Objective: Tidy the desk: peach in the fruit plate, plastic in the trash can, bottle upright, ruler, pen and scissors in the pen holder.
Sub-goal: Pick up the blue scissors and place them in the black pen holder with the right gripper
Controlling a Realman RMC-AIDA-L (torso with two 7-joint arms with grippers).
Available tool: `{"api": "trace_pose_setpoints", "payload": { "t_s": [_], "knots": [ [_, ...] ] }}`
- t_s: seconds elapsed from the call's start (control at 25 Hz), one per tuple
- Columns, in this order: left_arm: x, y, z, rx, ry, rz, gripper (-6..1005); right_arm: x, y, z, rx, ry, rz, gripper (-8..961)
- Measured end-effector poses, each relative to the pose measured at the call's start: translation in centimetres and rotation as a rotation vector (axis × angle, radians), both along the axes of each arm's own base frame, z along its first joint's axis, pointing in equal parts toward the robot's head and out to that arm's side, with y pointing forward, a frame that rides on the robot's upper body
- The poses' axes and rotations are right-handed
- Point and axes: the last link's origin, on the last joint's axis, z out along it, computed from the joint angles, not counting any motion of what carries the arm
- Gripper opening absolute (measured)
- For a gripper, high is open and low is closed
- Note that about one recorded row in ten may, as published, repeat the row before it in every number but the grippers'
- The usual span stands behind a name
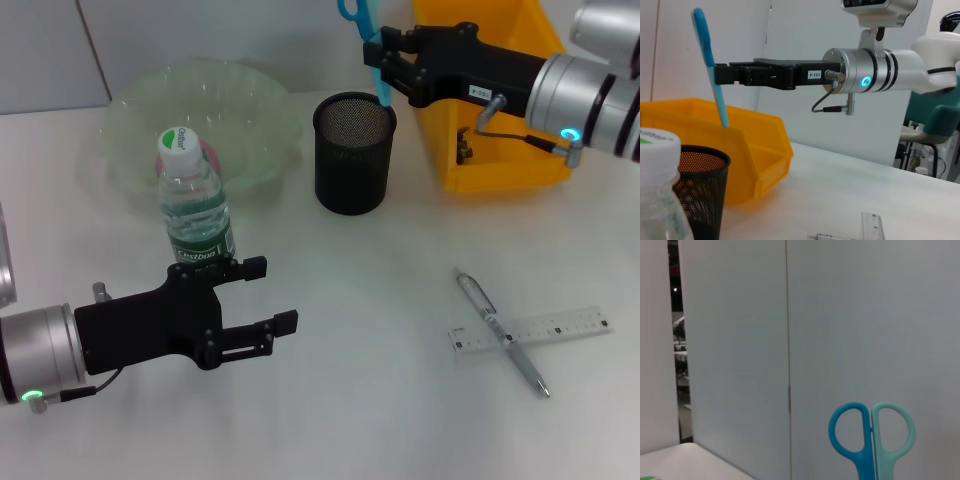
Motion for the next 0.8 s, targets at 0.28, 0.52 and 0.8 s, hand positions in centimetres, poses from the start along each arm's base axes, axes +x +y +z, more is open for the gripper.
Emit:
{"api": "trace_pose_setpoints", "payload": {
  "t_s": [0.28,0.52,0.8],
  "knots": [
    [0.0,0.0,0.0,-0.003,-0.006,0.011,793,0.5,-0.2,-1.0,0.064,0.021,0.016,240],
    [0.1,0.1,0.1,-0.005,-0.015,0.023,793,0.8,0.0,-2.1,0.068,-0.019,0.012,241],
    [0.3,0.4,0.3,-0.005,-0.017,0.023,793,1.1,0.2,-3.2,0.112,-0.025,-0.008,243]
  ]
}}
